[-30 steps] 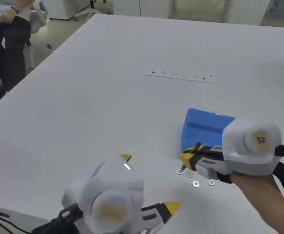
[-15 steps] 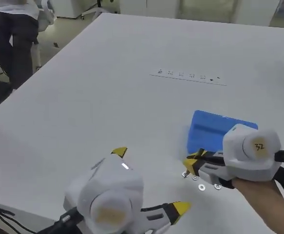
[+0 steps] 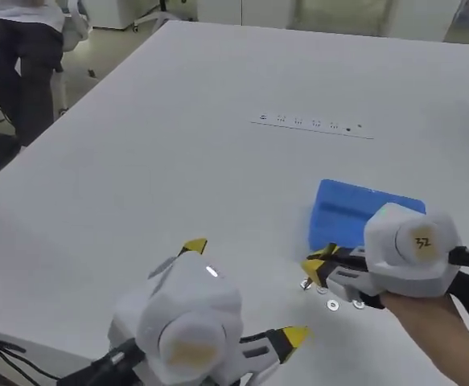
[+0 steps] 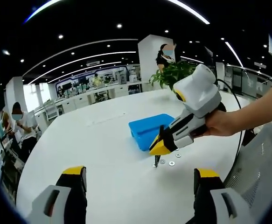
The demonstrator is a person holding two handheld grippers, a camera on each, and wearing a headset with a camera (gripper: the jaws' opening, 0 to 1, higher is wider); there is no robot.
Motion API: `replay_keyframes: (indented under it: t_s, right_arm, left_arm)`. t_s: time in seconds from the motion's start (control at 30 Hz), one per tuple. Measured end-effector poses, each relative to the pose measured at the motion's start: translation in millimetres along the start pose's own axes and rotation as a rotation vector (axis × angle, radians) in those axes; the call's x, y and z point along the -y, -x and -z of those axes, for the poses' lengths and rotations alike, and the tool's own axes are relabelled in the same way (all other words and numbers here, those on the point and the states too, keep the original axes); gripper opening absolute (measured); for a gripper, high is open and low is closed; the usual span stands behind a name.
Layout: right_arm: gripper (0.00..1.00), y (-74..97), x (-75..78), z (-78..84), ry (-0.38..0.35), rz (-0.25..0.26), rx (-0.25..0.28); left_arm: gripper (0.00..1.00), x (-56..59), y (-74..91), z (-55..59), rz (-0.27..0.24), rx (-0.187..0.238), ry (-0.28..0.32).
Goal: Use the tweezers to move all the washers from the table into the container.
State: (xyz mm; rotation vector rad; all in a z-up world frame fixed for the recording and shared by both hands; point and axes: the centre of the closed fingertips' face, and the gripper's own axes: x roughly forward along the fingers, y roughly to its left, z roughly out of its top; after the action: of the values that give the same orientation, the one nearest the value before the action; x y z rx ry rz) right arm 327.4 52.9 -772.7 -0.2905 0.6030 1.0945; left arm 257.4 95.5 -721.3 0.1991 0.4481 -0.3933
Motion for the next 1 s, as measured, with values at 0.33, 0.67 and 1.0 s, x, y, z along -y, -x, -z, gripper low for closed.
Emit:
replay_keyframes:
  t_s: [0.33, 0.67, 1.0]
  right_arm:
    - [0.03, 23.4, -0.7, -32.7, 0.022, -0.006, 0.069]
    - [0.03, 43.2, 19.8, -70.0, 0.060, 0.057, 0.159]
    - [0.04, 35.5, 61.0, -78.2, -0.015, 0.179, 0.199]
  left_arm:
    - [0.98, -2.0, -1.1, 4.0, -0.005, -0.019, 0.007]
    - [0.99, -2.6, -1.7, 6.8, -0.011, -0.030, -0.001]
    - [0.99, -4.5, -2.0, 8.2, -0.018, -0.037, 0.008]
